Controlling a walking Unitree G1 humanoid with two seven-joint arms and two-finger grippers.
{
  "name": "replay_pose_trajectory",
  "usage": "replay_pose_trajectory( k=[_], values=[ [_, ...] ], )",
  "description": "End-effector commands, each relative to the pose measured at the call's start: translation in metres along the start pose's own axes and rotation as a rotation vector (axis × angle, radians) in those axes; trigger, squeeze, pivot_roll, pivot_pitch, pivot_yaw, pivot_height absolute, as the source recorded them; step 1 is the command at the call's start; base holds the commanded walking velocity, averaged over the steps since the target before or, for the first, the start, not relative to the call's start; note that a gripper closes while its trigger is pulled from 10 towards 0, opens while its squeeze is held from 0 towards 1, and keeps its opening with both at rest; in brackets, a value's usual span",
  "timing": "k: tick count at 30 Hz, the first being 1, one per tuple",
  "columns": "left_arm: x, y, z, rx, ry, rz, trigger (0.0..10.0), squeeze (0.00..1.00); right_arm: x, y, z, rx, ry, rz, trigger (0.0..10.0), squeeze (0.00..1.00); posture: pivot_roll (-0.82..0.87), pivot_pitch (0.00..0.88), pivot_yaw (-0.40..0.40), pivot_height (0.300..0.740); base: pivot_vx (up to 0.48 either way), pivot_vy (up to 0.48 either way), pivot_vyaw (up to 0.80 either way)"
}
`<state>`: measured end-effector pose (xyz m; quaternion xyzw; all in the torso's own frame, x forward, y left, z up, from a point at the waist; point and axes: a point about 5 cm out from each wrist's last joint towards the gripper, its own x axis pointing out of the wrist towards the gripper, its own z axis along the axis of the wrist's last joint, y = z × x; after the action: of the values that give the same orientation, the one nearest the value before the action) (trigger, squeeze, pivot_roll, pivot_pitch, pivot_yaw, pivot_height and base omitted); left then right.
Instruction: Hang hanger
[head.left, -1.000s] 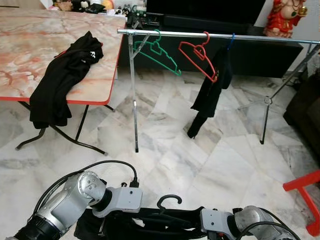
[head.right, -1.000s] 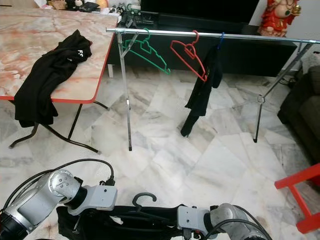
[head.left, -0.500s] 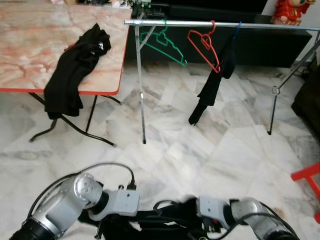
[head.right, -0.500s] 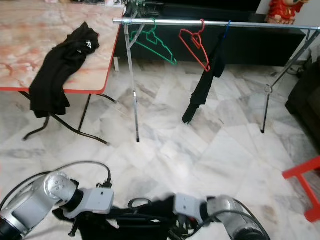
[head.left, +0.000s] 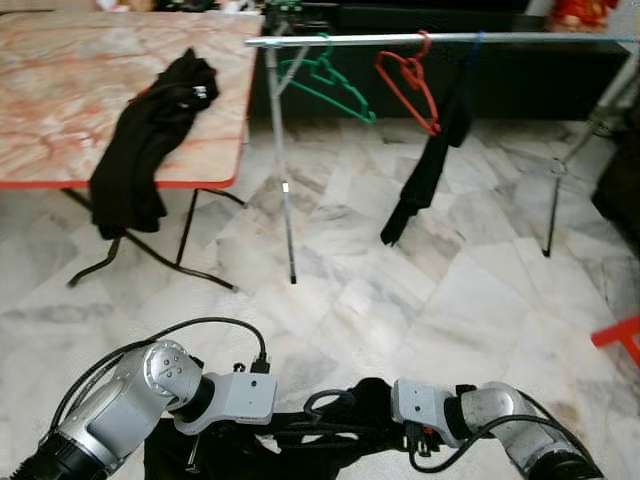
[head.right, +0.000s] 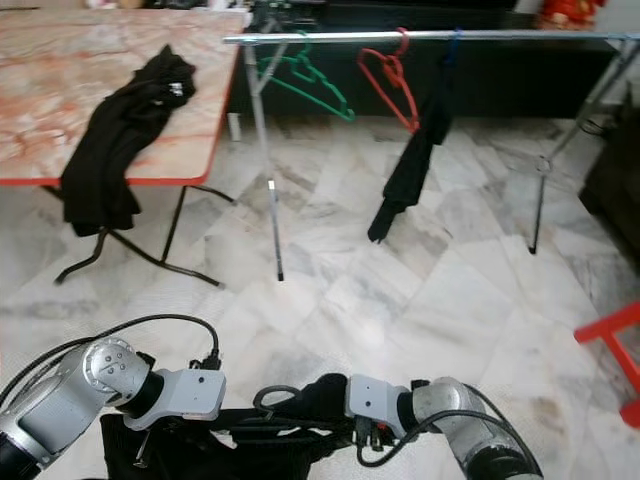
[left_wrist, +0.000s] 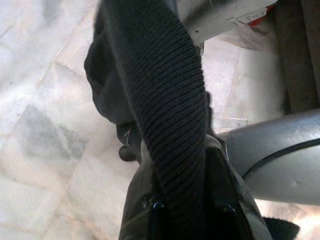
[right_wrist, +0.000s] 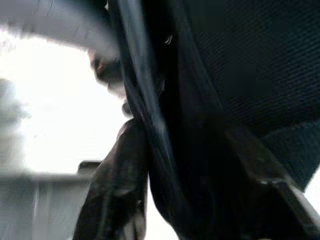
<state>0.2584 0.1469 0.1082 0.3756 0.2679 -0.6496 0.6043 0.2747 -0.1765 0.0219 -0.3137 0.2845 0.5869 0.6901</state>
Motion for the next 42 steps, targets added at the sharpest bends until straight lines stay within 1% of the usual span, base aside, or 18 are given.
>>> replay_pose_trajectory(
  k=[1,2,6,11,21,23,25,26,28,29,30,32,34,36,37,39,40,42],
  values=[
    [-0.002,-0.001,0.004,0.008,-0.017,-0.013,10.0,0.00,0.001,0.008,-0.009,-0.011,0.059,0.050,0.0,0.00,0.05,0.189,-0.055,0.740,0.000,0.000,0.00],
    [-0.003,0.000,0.004,0.008,-0.018,-0.013,10.0,0.00,0.002,0.010,-0.011,-0.020,0.073,0.059,0.0,0.00,0.05,0.189,-0.055,0.740,0.000,0.000,0.00],
    [-0.005,0.002,0.007,0.009,-0.032,-0.010,10.0,0.00,0.007,0.011,-0.009,-0.030,0.070,0.045,0.0,0.00,0.05,0.188,-0.055,0.740,0.000,0.000,0.00],
    [-0.005,0.004,0.009,0.011,-0.043,-0.006,10.0,0.00,0.009,0.011,-0.007,-0.040,0.069,0.030,0.0,0.00,0.05,0.187,-0.058,0.740,0.000,0.000,0.00],
    [-0.006,0.008,0.015,0.012,-0.078,0.005,10.0,0.00,0.013,0.011,-0.004,-0.011,0.030,0.019,0.0,0.00,0.05,0.185,-0.056,0.740,0.000,0.000,0.00],
    [-0.005,0.007,0.016,0.016,-0.094,-0.001,10.0,0.00,0.014,0.010,-0.003,-0.004,0.018,0.016,0.0,0.00,0.05,0.182,-0.055,0.740,0.000,0.000,0.00],
    [-0.004,0.003,0.021,0.008,-0.140,-0.027,10.0,0.00,0.013,0.010,-0.002,0.001,0.010,0.017,0.0,0.00,0.06,0.178,-0.054,0.740,0.000,0.000,0.00],
    [-0.004,0.003,0.021,0.008,-0.140,-0.027,10.0,0.00,0.013,0.010,-0.002,0.001,0.010,0.017,0.0,0.00,0.06,0.178,-0.054,0.740,0.000,0.000,0.00],
    [-0.003,-0.002,0.018,-0.004,-0.155,-0.067,10.0,0.00,0.012,0.008,-0.001,0.007,0.002,0.019,0.0,0.00,0.06,0.171,-0.052,0.740,0.000,0.000,0.00],
    [-0.003,-0.004,0.016,-0.004,-0.149,-0.078,10.0,0.08,0.012,0.008,-0.001,0.007,0.001,0.021,0.0,0.00,0.06,0.170,-0.051,0.740,0.000,0.000,0.00],
    [-0.003,-0.005,0.013,0.005,-0.134,-0.077,10.0,1.00,0.011,0.008,-0.001,0.007,0.001,0.025,0.0,0.00,0.06,0.170,-0.051,0.740,0.000,0.000,0.00],
    [-0.005,-0.008,0.006,0.013,-0.103,-0.085,10.0,1.00,0.010,0.008,-0.002,0.012,0.001,0.040,0.0,0.00,0.06,0.166,-0.049,0.740,0.000,0.000,0.00],
    [-0.009,-0.012,-0.002,0.008,-0.051,-0.114,10.0,1.00,0.009,0.009,-0.003,0.023,0.008,0.068,0.0,0.00,0.06,0.162,-0.049,0.740,0.000,0.000,0.00],
    [-0.013,-0.016,-0.010,0.029,0.031,-0.135,10.0,1.00,0.008,0.010,-0.006,0.016,0.029,0.094,0.0,0.00,0.06,0.159,-0.050,0.740,0.000,0.000,0.00],
    [-0.014,-0.018,-0.015,0.056,0.095,-0.144,10.0,1.00,0.007,0.011,-0.007,0.008,0.040,0.103,0.0,0.00,0.07,0.157,-0.051,0.740,0.000,0.000,0.00],
    [-0.013,-0.016,-0.016,0.060,0.100,-0.121,10.0,1.00,0.007,0.011,-0.007,0.015,0.037,0.111,0.0,0.00,0.07,0.151,-0.051,0.740,0.000,0.000,0.00],
    [-0.011,-0.012,-0.010,0.049,0.052,-0.080,10.0,1.00,0.008,0.012,-0.006,0.021,0.040,0.134,0.0,0.00,0.07,0.150,-0.052,0.740,0.000,0.000,0.00],
    [-0.010,-0.009,-0.007,0.039,0.025,-0.055,10.0,1.00,0.008,0.012,-0.006,0.024,0.042,0.143,0.0,0.00,0.07,0.150,-0.052,0.740,0.000,0.000,0.00]
  ],
)
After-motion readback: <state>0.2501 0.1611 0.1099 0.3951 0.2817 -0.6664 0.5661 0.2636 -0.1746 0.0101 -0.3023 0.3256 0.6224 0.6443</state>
